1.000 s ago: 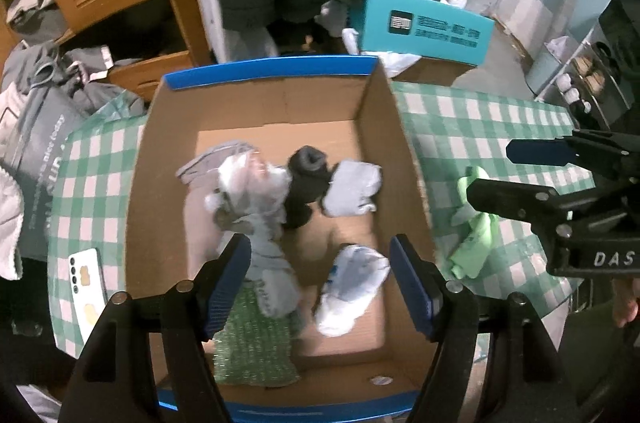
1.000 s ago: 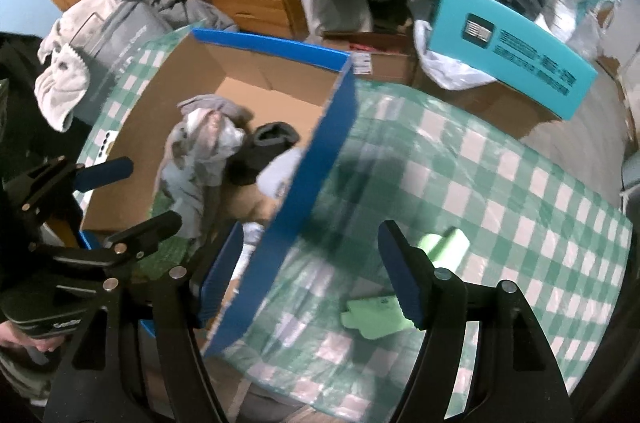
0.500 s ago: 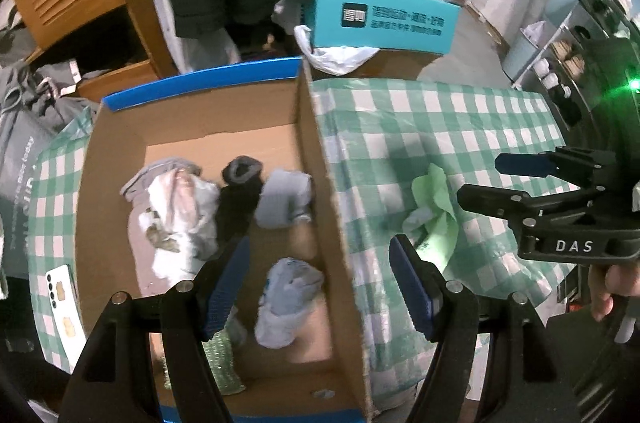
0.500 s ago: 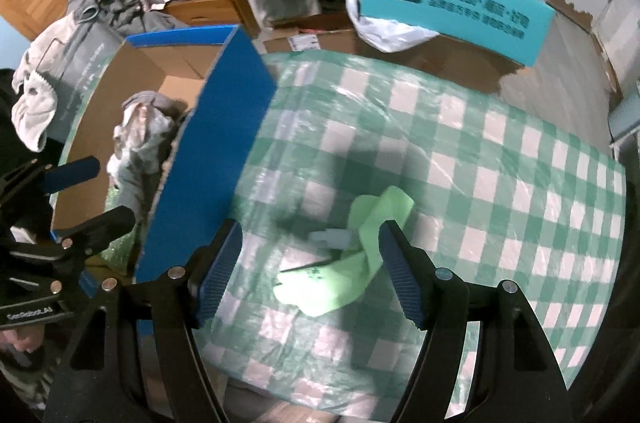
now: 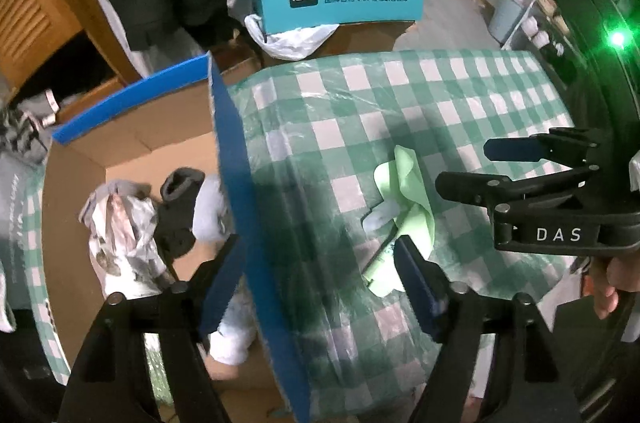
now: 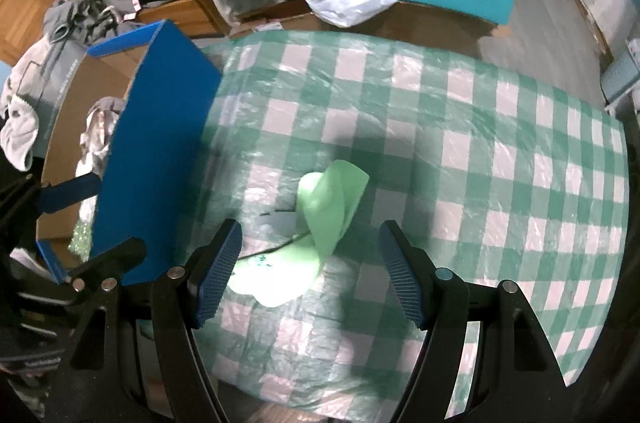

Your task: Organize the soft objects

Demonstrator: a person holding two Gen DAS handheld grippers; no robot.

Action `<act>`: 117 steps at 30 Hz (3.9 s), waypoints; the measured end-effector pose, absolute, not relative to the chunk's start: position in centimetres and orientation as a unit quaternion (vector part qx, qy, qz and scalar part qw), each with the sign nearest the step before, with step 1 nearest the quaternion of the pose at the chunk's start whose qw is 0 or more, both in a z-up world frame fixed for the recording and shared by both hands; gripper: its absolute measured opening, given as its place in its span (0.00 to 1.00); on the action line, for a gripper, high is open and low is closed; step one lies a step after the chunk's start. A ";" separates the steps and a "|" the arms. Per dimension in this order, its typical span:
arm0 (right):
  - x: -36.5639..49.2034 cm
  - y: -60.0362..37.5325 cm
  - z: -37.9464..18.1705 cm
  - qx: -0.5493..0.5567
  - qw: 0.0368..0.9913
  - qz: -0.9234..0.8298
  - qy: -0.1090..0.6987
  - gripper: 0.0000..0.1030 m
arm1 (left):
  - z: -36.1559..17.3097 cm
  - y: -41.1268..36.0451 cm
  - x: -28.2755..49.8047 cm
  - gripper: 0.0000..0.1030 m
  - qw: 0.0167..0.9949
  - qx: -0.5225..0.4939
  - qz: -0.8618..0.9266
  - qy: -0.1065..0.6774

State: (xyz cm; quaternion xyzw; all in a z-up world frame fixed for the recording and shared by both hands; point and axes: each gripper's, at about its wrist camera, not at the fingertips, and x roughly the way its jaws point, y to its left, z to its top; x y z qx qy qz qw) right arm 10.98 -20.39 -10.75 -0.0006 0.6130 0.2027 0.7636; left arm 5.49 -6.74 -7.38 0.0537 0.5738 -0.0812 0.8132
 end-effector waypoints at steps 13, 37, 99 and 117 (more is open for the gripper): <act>11.9 -21.8 -13.5 0.024 0.747 0.187 0.637 0.69 | -10.4 -9.9 6.4 0.76 0.789 0.073 -0.089 0.604; 12.5 -19.9 -19.5 0.024 0.702 0.193 0.685 0.51 | -12.8 -11.6 6.1 0.83 0.772 0.106 -0.086 0.621; 10.8 -36.6 -20.9 0.049 0.729 0.090 0.676 0.62 | -20.5 -17.9 11.5 0.16 0.715 -0.087 -0.093 0.688; 9.0 -31.5 -21.5 -0.043 0.746 0.088 0.658 0.64 | -19.0 -16.7 10.1 0.16 0.728 -0.054 -0.098 0.676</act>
